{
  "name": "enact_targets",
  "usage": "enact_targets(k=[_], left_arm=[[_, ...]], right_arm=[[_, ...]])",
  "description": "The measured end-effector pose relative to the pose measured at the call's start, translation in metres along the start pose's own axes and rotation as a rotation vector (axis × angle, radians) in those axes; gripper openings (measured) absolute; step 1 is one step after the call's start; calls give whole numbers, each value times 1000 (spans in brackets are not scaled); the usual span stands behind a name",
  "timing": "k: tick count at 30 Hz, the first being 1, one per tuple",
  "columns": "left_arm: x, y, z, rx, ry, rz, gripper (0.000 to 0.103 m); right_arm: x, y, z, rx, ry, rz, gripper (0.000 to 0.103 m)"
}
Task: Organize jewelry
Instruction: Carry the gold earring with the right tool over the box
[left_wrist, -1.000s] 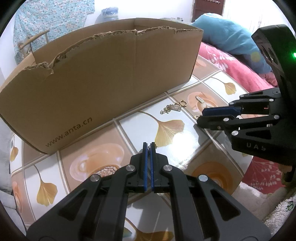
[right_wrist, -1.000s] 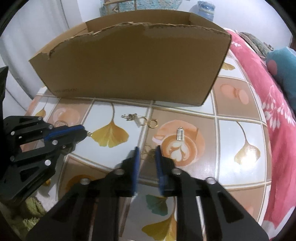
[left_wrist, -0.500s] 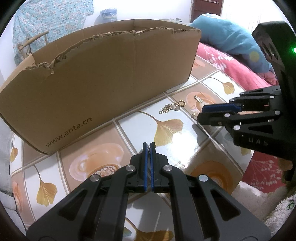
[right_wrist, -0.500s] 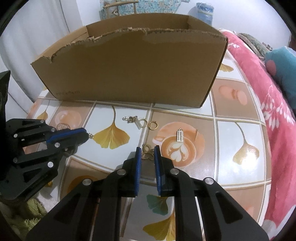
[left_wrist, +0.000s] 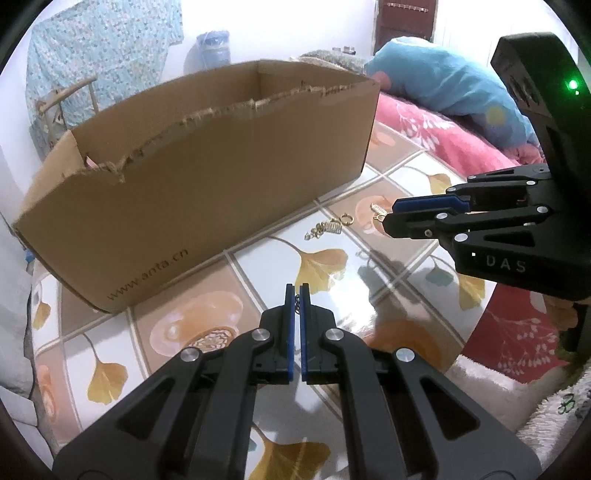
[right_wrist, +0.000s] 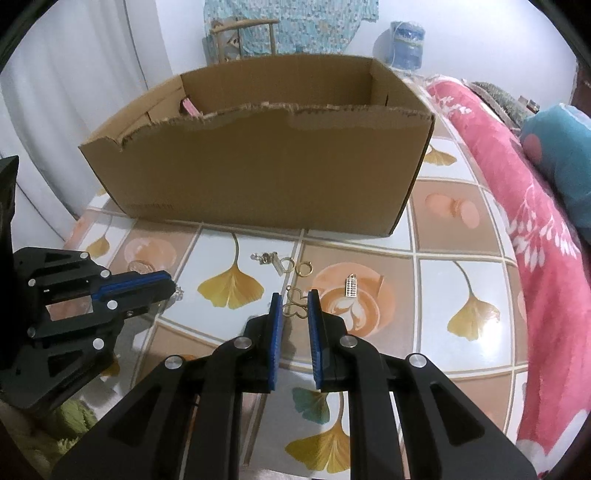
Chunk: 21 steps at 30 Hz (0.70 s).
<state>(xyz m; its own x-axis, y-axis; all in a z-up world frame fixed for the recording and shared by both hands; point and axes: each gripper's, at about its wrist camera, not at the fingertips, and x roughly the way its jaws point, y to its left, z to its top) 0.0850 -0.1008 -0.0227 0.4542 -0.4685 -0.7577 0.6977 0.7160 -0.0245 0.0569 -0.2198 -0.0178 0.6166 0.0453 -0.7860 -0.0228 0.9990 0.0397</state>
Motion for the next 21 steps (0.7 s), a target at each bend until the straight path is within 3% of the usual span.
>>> enact_targets(k=[7, 16, 21], left_arm=[[-34, -1, 19, 2, -78, 11, 2], [-92, 20, 87, 69, -310, 87, 2], [-83, 55, 126, 48, -287, 98, 2]], right_arm=[[-26, 7, 14, -24, -82, 31, 14], [-70, 21, 80, -125, -332, 152, 14], [-60, 14, 127, -155, -328, 257, 14]])
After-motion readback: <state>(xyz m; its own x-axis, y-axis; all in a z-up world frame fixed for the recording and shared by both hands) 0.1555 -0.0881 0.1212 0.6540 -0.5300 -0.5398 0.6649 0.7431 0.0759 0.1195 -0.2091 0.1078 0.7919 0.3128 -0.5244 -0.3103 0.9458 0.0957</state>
